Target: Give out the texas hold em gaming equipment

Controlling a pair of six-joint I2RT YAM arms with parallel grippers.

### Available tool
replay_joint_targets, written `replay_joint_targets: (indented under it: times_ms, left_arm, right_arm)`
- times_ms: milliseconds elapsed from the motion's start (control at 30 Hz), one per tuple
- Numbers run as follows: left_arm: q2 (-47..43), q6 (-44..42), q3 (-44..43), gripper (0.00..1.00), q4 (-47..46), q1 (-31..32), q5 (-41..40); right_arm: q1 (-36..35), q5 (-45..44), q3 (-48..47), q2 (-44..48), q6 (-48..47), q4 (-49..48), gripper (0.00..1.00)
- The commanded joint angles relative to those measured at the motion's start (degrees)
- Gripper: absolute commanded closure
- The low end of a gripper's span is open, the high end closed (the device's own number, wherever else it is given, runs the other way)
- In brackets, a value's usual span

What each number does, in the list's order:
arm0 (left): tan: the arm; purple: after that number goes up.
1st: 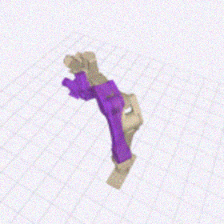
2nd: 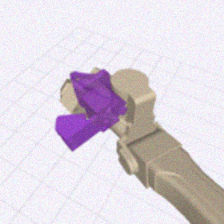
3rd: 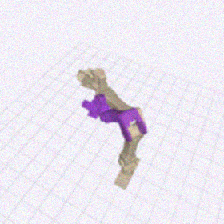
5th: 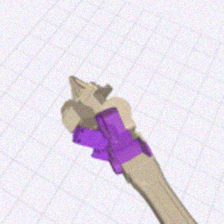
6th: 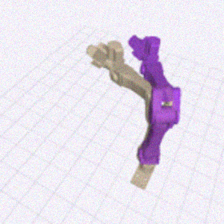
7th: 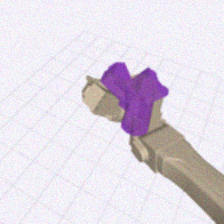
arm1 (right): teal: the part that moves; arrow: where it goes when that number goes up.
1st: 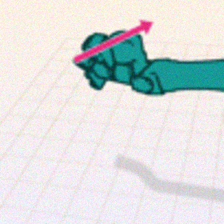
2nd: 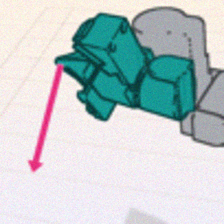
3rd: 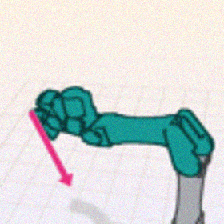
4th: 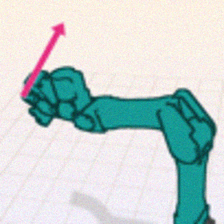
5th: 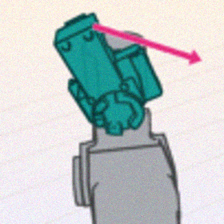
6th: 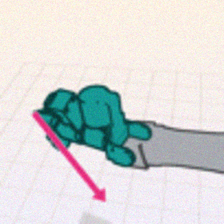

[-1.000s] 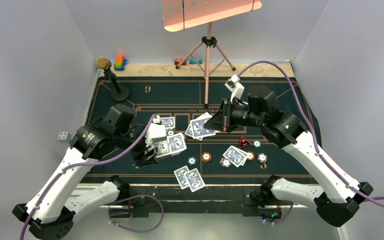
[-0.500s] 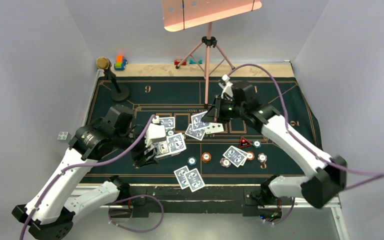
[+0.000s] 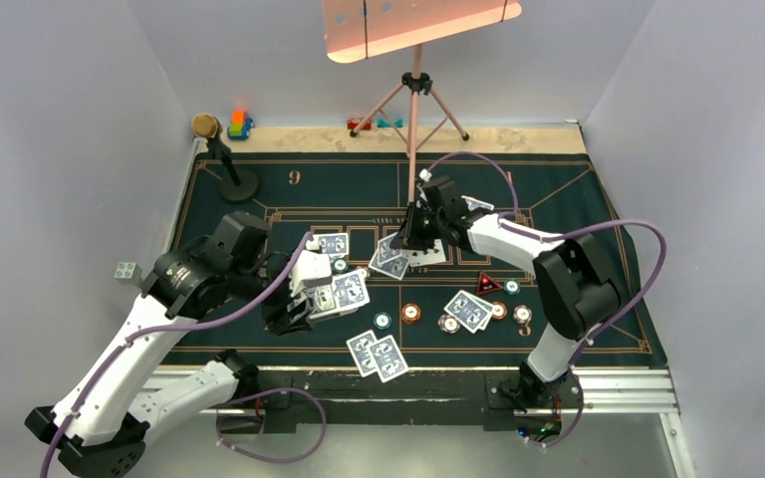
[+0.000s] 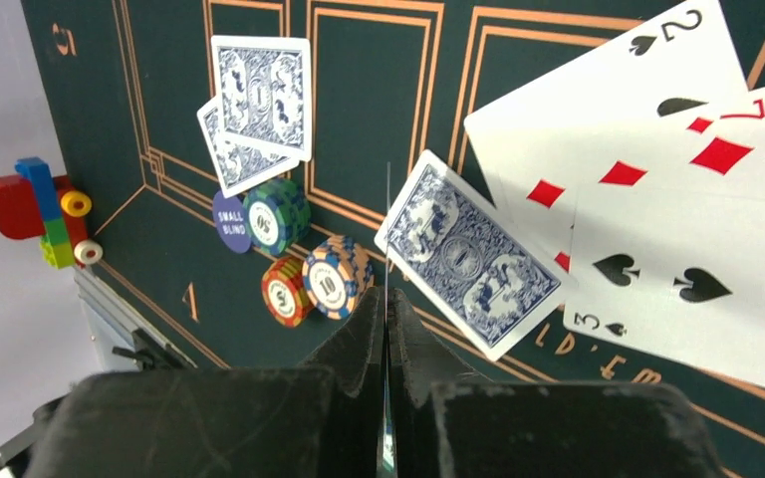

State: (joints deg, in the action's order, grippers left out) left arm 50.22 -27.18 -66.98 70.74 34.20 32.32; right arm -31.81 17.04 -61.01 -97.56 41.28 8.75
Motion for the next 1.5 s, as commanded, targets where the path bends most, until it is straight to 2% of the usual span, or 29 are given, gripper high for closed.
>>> replay_joint_targets:
  times_ms: [0, 233, 367, 633, 733, 833, 1000, 1233, 1300, 1400, 1467]
  left_arm:
    - [-0.63, -0.97, 0.44, 0.67, -0.52, 0.14, 1.12]
    - [-0.42, -1.46, 1.36, 0.67, -0.15, 0.16, 1.53]
    - [-0.60, -1.30, 1.49, 0.68, -0.39, 0.14, 1.52]
    - [-0.58, -0.85, 3.26, 0.69, -1.06, -0.05, 1.87]
    - [-0.39, -1.03, 3.80, 0.70, -1.31, -0.49, 1.80]
    - [-0.44, -1.00, 4.88, 0.70, -2.58, -1.46, 1.27]
    - [-0.22, -1.56, 5.46, 0.71, -4.10, -2.71, 0.59]
    - [-0.43, -0.92, 5.48, 0.72, -6.12, -2.86, 0.31]
    - [-0.17, -0.62, 5.34, 0.72, -6.37, -2.83, 0.49]
    - [0.39, -0.45, 4.50, 0.72, -6.26, -2.90, 0.62]
    - [0.92, -0.32, 3.86, 0.72, -6.09, -2.85, 0.88]
  right_arm:
    - [0.05, -2.43, 2.67, -1.07, 2.01, -8.48, 1.00]
    - [0.00, -4.28, 6.44, -2.70, 2.84, -7.43, 1.00]
    - [0.06, -6.68, 5.41, -2.94, 2.14, -2.18, 0.86]
    - [0.03, -10.72, 4.31, 3.39, -0.73, 7.00, 0.47]
    - [-0.03, -11.40, 2.34, 5.80, -2.02, 10.80, 0.39]
    - [0.06, -11.37, 0.91, 8.71, -3.13, 13.78, 0.38]
    - [-0.06, -5.48, -0.24, 16.50, -3.15, 14.16, 0.36]
    - [-2.16, 13.30, -1.97, 26.01, -0.33, 8.44, 0.17]
    - [-5.45, 13.02, -3.42, 26.84, -0.30, 8.82, 0.14]
    - [-10.32, 5.03, -10.63, 24.86, -4.06, 19.74, 0.12]
    - [-11.09, 7.16, -11.59, 24.41, -3.71, 20.37, 0.11]
